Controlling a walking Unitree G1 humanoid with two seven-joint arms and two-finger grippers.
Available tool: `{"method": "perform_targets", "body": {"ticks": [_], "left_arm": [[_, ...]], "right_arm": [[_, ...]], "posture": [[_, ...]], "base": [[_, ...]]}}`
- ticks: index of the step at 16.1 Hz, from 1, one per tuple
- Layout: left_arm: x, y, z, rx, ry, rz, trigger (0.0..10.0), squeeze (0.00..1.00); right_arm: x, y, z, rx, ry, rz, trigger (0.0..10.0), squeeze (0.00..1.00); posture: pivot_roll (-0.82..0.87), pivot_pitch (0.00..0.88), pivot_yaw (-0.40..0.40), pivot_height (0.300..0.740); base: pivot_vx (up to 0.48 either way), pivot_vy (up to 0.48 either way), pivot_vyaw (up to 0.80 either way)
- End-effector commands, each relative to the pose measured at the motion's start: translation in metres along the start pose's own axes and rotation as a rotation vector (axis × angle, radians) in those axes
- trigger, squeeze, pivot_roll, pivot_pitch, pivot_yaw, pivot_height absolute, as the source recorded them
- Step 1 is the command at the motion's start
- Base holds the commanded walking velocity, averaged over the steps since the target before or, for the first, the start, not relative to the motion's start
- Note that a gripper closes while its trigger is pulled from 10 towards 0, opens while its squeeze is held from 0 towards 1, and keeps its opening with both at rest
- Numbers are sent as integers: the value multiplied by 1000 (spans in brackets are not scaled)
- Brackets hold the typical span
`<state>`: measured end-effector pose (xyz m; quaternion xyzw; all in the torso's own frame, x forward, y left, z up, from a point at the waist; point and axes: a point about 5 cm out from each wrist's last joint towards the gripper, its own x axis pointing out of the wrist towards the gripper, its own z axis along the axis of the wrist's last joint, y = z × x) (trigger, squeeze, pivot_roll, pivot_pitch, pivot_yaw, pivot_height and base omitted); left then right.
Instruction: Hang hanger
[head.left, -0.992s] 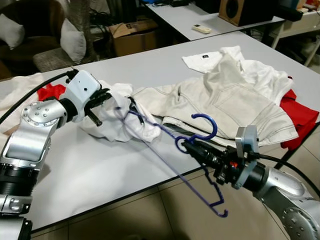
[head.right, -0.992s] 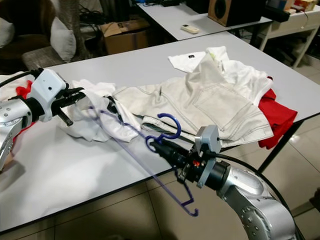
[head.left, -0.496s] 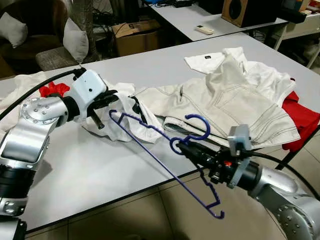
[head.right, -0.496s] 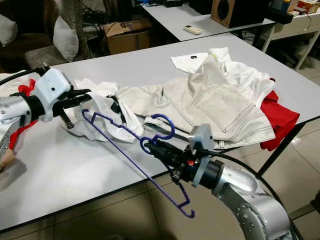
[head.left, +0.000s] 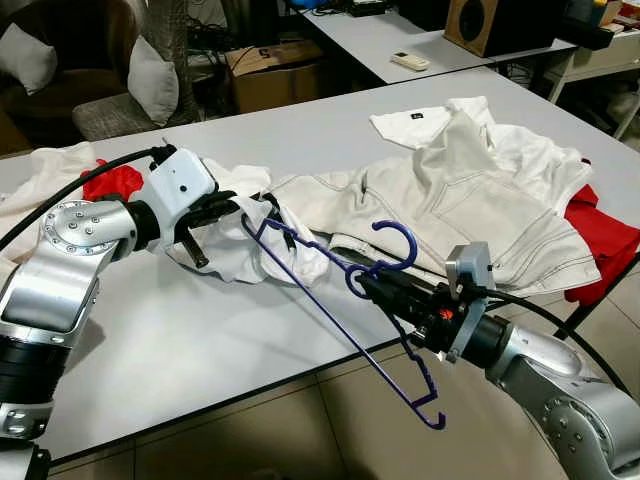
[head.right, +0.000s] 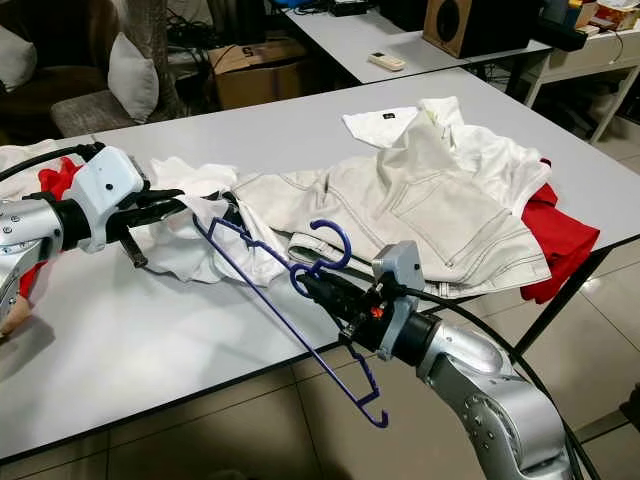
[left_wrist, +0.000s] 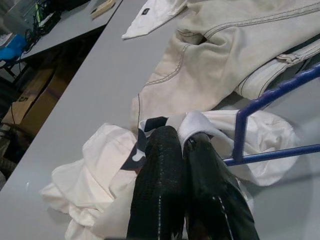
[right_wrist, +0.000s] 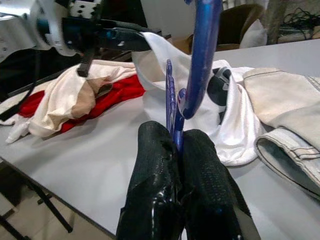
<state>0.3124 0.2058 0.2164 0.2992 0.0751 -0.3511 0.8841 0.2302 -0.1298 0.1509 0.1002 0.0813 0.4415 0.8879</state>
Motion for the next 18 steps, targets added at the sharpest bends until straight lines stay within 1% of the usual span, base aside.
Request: {"method": "perform_targets", "body": {"ticks": [1,5,8,10,11,12,13,15,16,17,18], "left_arm": [[1,-4,3,3,-12,-24,0,0],[3,-15,5,-24,-31,-36,0,0],[2,-21,4,-58,-39,-17,0,0],[2,-21,4,-81,-51,27,0,0],[2,-15,6,-99,-70,95,0,0],[2,-4,9,-123,-100,200,0,0],[1,3,12,-143,-119,251,0,0],[-1,10,17,-184,-164,284,0,0],[-1,11,16,-194,-165,288,0,0],[-1,12,16,-204,-167,286,0,0],[0,11,16,-206,-170,269,0,0]], "right_arm": [[3,-2,3,-21,-6,-15,10000,0],[18,-3,6,-29,5,13,10000,0],[33,0,8,-45,29,65,10000,0],[38,3,6,-83,70,91,10000,0],[39,3,3,-108,101,97,10000,0],[38,2,0,-129,126,88,10000,0],[37,0,-1,-141,139,72,10000,0],[32,-7,-4,-197,166,8,10000,0],[31,-10,-4,-224,163,-26,10000,0],[29,-13,-3,-241,157,-61,10000,0],[27,-16,-2,-238,143,-87,10000,0]], "posture": [[-49,0,65,740],[-27,0,27,740],[-6,0,-12,740],[1,0,-28,740],[2,0,-32,740],[3,0,-34,740],[3,0,-34,740],[-6,0,-23,740],[-16,0,-10,740],[-19,0,-4,740],[-22,0,0,740]], "base": [[0,0,0],[0,0,0],[0,0,0],[0,0,0],[0,0,0],[0,0,0],[0,0,0],[0,0,0],[0,0,0],[0,0,0],[0,0,0]]}}
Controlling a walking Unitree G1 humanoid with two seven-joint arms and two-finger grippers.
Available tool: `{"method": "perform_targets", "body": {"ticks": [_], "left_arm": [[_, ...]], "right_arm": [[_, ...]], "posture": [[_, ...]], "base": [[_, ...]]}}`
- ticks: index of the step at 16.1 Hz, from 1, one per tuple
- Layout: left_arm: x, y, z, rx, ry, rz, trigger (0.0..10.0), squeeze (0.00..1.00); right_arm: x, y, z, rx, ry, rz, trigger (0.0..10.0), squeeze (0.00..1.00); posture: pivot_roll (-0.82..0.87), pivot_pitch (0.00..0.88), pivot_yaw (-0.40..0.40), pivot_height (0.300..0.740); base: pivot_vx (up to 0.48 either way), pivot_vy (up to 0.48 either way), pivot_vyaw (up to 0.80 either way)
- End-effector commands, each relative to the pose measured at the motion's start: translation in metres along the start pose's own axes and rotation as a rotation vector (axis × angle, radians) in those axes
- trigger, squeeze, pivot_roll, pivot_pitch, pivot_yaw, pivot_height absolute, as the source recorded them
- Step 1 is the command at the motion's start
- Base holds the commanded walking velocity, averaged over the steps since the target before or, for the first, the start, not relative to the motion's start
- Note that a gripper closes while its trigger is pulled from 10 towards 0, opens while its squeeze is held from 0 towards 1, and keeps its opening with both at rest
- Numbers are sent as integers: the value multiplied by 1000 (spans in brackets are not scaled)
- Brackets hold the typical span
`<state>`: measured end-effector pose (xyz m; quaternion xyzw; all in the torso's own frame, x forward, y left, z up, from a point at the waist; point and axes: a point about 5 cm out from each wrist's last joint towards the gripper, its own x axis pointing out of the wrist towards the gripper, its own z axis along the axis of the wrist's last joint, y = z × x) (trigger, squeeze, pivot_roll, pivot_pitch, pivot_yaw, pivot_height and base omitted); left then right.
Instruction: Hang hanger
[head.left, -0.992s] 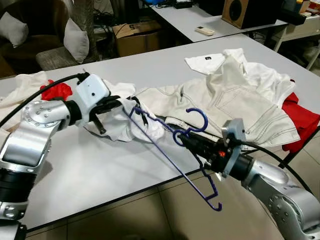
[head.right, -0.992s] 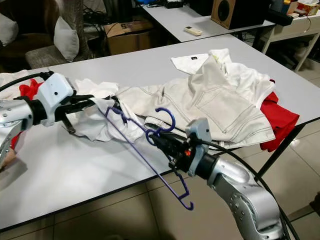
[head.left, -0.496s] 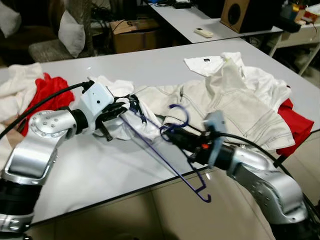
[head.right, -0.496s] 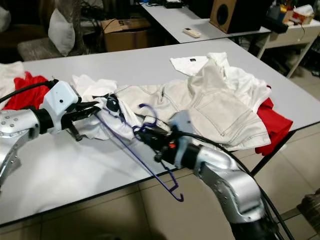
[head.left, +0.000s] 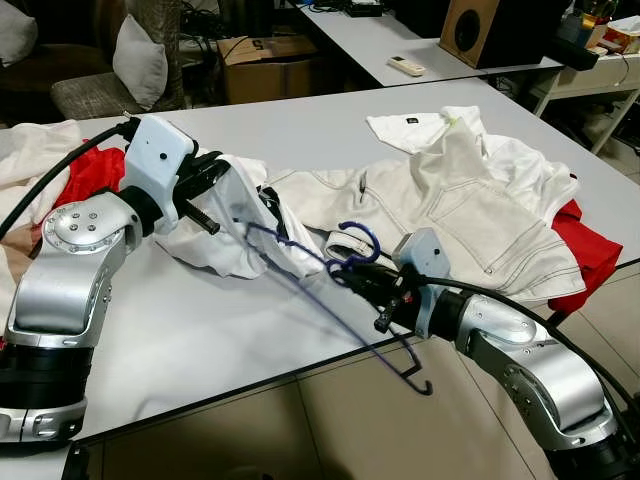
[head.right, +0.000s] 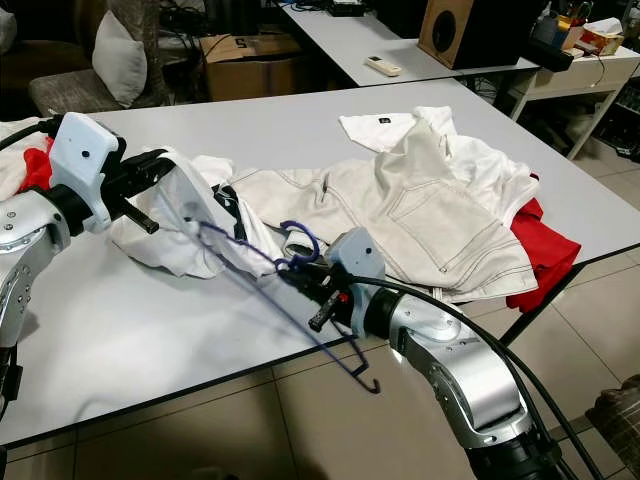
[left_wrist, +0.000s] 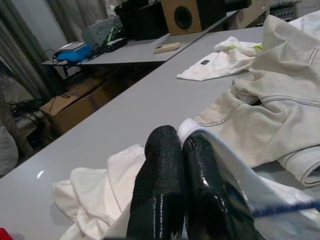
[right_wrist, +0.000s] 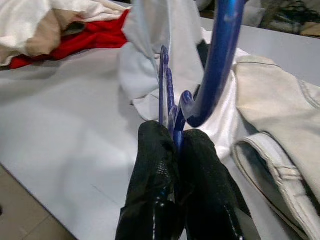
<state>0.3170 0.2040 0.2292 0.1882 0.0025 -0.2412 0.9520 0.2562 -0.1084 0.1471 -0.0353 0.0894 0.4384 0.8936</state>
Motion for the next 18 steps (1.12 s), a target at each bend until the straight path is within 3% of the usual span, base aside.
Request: {"method": "perform_targets", "body": {"ticks": [1,4,7,8,10,12,14,16,17,18], "left_arm": [[1,0,6,-7,-18,-17,0,0],[-10,-16,2,67,23,-221,0,0],[-20,-20,2,99,40,-310,0,0],[-21,-19,4,102,34,-314,0,0],[-16,-12,10,111,-7,-248,0,0],[-13,-10,21,92,-73,-234,0,0],[-14,-6,39,59,-151,-237,0,0],[-19,7,43,33,-185,-148,0,0],[-19,9,39,40,-159,-136,0,0],[-21,4,23,95,-55,-184,0,0]], "right_arm": [[-6,-9,-4,14,3,-67,10000,0],[-9,-16,-1,191,-90,-112,10000,0],[-7,-19,-12,287,-48,-114,10000,0],[-2,-18,-20,377,-12,-98,10000,0],[9,-18,-19,470,-21,-66,10000,0],[17,-19,-13,491,-34,-35,10000,0],[25,-28,8,495,-151,-63,10000,0],[20,-43,18,608,-283,-152,10000,0],[20,-45,13,639,-268,-173,10000,0],[20,-43,1,636,-206,-192,10000,0]], "posture": [[-22,0,2,740],[-23,0,3,740],[-16,0,-3,740],[-9,0,-8,740],[-6,0,-11,740],[-6,0,-12,740],[0,0,-15,740],[3,0,-18,740],[6,0,-20,740],[5,0,-19,740]], "base": [[0,0,0],[0,0,0],[0,0,0],[0,0,0],[0,0,0],[0,0,0],[0,0,0],[0,0,0],[0,0,0],[0,0,0]]}}
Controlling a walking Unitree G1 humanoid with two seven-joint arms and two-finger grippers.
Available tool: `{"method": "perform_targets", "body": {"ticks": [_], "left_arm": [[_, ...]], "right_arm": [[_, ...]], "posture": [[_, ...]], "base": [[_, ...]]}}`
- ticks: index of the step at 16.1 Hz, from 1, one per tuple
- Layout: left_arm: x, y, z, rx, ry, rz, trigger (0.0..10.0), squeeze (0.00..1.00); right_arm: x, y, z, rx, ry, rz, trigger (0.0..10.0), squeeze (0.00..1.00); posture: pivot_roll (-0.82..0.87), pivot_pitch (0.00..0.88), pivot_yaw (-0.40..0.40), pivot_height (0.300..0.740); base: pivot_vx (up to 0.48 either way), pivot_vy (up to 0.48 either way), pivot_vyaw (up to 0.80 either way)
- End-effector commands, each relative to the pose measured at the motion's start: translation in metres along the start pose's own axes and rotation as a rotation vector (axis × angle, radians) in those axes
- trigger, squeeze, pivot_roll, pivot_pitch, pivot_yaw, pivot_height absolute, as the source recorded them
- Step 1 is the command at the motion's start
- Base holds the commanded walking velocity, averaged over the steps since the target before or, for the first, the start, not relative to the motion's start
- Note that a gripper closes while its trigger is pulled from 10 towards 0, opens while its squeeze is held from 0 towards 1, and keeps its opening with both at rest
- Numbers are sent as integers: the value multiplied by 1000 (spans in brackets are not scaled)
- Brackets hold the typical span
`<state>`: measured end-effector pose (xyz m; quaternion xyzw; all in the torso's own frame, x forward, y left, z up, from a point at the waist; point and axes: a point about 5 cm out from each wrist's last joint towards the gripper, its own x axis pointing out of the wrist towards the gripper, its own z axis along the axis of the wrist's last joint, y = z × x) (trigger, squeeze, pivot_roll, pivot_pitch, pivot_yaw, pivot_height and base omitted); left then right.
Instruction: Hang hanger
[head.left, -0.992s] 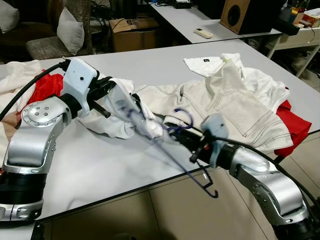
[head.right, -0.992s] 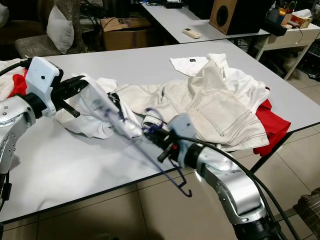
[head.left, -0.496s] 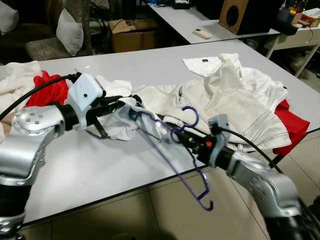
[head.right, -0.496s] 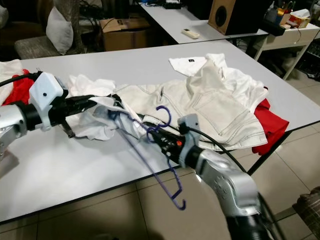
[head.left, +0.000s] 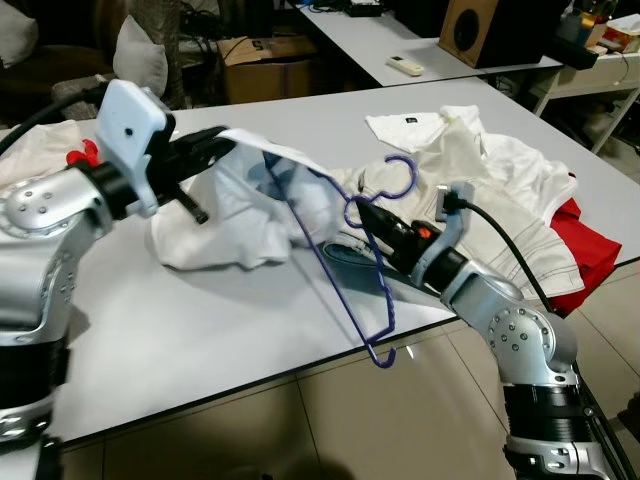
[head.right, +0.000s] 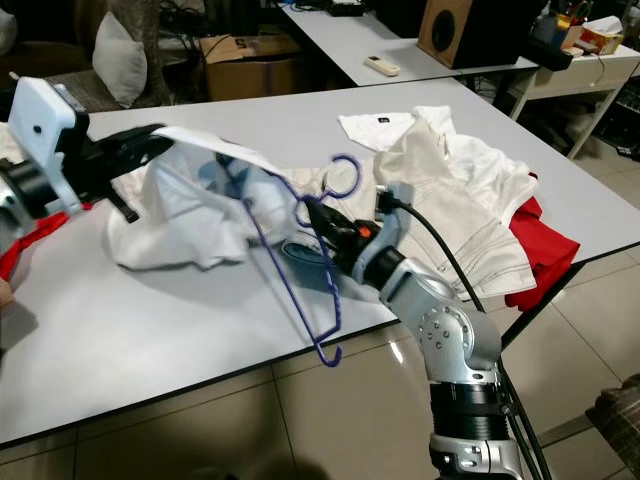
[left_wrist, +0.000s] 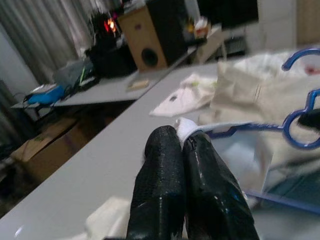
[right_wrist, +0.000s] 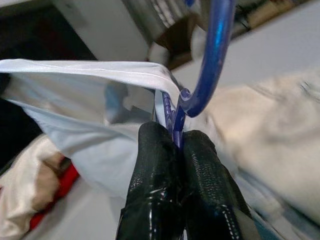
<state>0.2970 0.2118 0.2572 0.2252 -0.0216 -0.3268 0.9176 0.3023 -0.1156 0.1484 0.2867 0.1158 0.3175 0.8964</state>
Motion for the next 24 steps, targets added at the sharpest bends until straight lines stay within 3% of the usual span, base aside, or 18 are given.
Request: {"method": "perform_targets", "body": {"ticks": [1,4,5,6,7,8,9,10,12,14,16,18,21,22,23,24], "left_arm": [[2,-11,-13,26,82,-75,0,0],[1,-17,-29,41,173,-92,0,0],[4,-5,-28,70,170,-16,0,0],[8,21,-7,117,60,156,0,0],[8,31,3,126,8,226,0,0],[2,56,38,133,-201,398,0,0],[-4,64,52,162,-273,448,0,0],[-4,63,48,174,-229,430,0,0],[1,44,14,162,-84,325,0,0],[5,30,-1,137,-31,241,0,0],[9,15,-14,147,8,144,0,0],[10,14,-10,147,-6,133,0,0],[8,3,-15,123,43,26,0,0],[6,-1,-20,122,76,-8,0,0],[2,-11,-28,109,126,-76,0,0],[3,-19,-29,85,124,-125,0,0]], "right_arm": [[-3,-6,-7,15,34,-38,10000,0],[-2,-3,-11,51,46,-26,10000,0],[4,3,-4,18,36,20,10000,0],[11,23,27,-21,-120,152,10000,0],[12,33,40,-23,-190,213,10000,0],[9,49,71,41,-348,329,10000,0],[6,50,78,37,-367,339,10000,0],[7,41,66,4,-300,279,10000,0],[8,8,20,8,-85,36,10000,0],[6,2,4,39,-35,-15,10000,0],[3,6,-7,60,11,-1,10000,0],[5,10,-6,80,-9,31,10000,0],[11,11,11,213,-187,59,10000,0],[14,10,18,281,-251,56,10000,0],[21,8,27,430,-354,64,10000,0],[29,9,26,495,-368,60,10000,0]], "posture": [[5,0,-19,740],[-3,0,-13,740],[-7,0,-8,740],[-7,0,-8,740],[-7,0,-8,740],[-5,0,-11,740],[-4,0,-14,740],[-4,0,-14,740],[-6,0,-15,740],[-6,0,-18,740],[-8,0,-17,740],[-7,0,-13,740],[0,0,-10,740],[3,0,-11,740],[10,0,-12,740],[15,0,-13,740]], "base": [[0,0,0],[0,0,0],[0,0,0],[0,0,0],[0,0,0],[0,0,0],[0,0,0],[0,0,0],[0,0,0],[0,0,0],[0,0,0],[0,0,0],[0,0,0],[0,0,0],[0,0,0],[0,0,0]]}}
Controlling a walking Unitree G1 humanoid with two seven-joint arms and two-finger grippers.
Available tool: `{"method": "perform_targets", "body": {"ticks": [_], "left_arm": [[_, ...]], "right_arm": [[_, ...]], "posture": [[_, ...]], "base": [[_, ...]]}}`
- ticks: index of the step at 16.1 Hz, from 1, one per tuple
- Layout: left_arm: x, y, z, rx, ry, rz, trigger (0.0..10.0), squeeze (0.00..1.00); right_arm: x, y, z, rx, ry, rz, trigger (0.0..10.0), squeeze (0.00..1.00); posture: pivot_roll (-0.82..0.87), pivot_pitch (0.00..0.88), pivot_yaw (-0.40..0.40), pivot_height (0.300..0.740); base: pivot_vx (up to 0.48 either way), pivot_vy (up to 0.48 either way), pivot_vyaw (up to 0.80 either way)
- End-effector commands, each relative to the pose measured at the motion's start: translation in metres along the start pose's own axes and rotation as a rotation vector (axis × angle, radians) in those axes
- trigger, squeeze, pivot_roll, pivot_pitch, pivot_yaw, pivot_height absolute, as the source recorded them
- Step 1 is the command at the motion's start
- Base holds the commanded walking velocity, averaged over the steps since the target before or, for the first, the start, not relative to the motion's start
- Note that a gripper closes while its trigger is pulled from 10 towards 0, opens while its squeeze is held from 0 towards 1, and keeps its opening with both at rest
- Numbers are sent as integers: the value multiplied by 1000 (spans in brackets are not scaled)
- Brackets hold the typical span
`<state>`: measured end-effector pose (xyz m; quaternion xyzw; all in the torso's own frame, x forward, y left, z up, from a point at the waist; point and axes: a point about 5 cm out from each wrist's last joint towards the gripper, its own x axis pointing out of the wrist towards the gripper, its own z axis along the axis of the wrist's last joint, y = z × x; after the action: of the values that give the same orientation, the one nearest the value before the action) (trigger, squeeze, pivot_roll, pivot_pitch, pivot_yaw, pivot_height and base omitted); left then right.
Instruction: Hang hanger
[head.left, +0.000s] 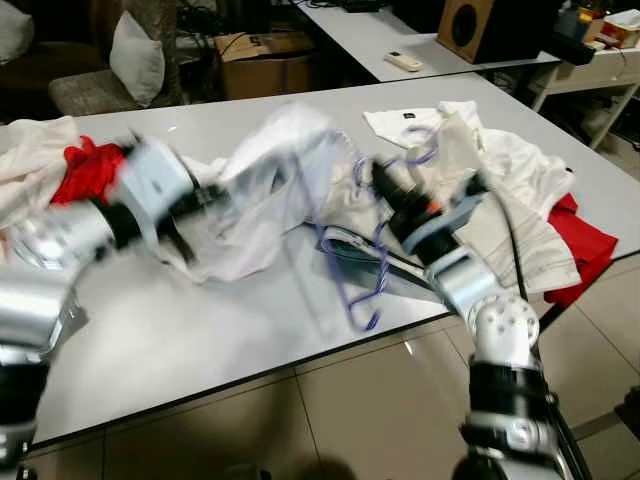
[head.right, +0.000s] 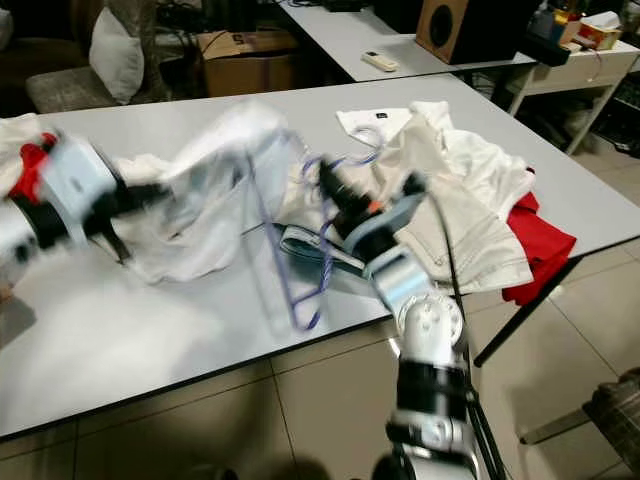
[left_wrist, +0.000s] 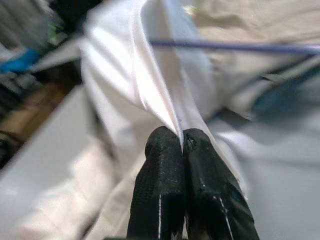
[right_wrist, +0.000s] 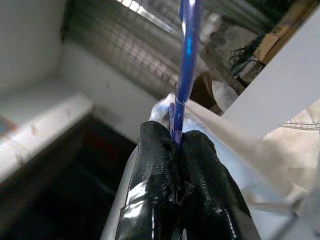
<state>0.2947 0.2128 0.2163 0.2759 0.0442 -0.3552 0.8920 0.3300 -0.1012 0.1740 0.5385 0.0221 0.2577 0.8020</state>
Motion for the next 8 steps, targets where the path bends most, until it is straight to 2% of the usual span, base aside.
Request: {"method": "perform_targets", "body": {"ticks": [1,3,6,8], "left_arm": [[3,-14,10,1,-32,-93,0,0],[6,-25,11,-26,-50,-147,0,0],[15,-52,21,-89,-110,-258,0,0],[26,-67,19,-118,-116,-284,0,0]], "right_arm": [[10,-3,-8,96,-25,-36,10000,0],[19,-4,-16,133,-20,-67,10000,0],[39,-4,-27,236,-41,-123,10000,0],[51,3,-29,278,-54,-99,10000,0]], "posture": [[22,0,-14,740],[29,0,-14,740],[41,0,-18,740],[33,0,-11,740]], "base": [[0,0,0],[0,0,0],[0,0,0],[0,0,0]]}}
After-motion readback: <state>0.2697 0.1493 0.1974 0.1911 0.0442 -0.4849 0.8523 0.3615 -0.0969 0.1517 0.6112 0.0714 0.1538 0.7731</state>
